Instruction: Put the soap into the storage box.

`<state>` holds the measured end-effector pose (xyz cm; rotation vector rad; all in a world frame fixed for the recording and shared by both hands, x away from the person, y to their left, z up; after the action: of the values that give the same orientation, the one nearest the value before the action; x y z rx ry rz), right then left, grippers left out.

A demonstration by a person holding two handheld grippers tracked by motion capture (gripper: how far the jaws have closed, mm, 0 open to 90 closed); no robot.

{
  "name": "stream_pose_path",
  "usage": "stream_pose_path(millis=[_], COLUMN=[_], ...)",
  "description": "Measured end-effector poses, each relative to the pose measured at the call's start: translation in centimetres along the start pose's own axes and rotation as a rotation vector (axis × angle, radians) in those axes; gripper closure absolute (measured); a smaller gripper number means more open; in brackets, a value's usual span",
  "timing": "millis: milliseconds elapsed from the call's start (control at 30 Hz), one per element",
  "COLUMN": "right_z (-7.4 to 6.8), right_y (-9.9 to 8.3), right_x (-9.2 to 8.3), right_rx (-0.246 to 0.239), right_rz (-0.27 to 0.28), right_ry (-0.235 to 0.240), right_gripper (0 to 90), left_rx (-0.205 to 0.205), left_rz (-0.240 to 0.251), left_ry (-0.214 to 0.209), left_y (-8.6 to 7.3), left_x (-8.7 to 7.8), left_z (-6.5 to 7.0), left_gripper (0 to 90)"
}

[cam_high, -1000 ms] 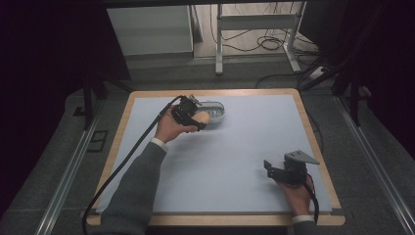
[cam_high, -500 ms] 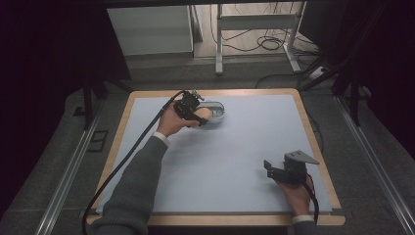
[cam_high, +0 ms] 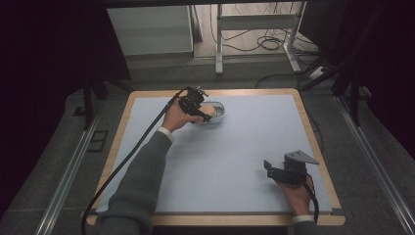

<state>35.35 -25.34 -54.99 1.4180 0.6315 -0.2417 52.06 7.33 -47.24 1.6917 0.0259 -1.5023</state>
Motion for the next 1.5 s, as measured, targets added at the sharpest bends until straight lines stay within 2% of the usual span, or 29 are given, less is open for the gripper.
stream_pose_path(millis=[67,200,467,500,633,933,1267,1400,1500], right_z=[0.0,0.0,0.0,0.0,0.0,0.0,0.0,0.0,0.0], right_y=[0.0,0.0,0.0,0.0,0.0,0.0,0.0,0.0,0.0], right_x=[0.0,0.0,0.0,0.0,0.0,0.0,0.0,0.0,0.0], right_rx=[0.002,0.001,0.001,0.002,0.002,0.000,-0.005,-0.005,-0.005], right_rz=[0.000,-0.001,-0.001,0.001,-0.001,-0.001,0.000,-0.001,-0.002], right_ry=[0.000,0.000,-0.002,-0.004,-0.004,-0.006,-0.010,-0.010,-0.010], right_gripper=[14.1,14.0,14.0,14.0,14.0,14.0,13.9,13.9,13.9], left_rx=[0.003,0.001,0.027,0.041,0.055,0.062,0.046,0.041,0.058], left_rz=[-0.014,-0.005,-0.019,-0.024,-0.022,-0.053,-0.045,-0.013,-0.016], left_ry=[0.004,-0.004,0.015,0.016,0.000,-0.014,-0.025,-0.052,-0.043], left_y=[0.0,0.4,1.8,2.3,2.8,2.3,2.2,2.4,2.6], left_x=[0.2,0.4,0.5,0.7,1.4,2.8,3.9,3.4,2.7], left_z=[-0.2,-0.3,-0.7,-0.9,-1.1,-2.1,-2.3,-2.0,-1.6], left_gripper=[32.3,32.4,32.4,32.4,32.4,32.3,32.0,30.5,28.3])
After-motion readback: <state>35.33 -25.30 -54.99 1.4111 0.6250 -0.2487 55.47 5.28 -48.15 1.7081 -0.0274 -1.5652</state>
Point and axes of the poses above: each handheld gripper's, and its own axes: x roughly forward along the jaws, y roughly out of its top, z roughly to its right, the point moved 4 cm from there along x, roughly forward along the jaws, and after that the axes turned 8 degrees about -y, right-handed, at the moved point
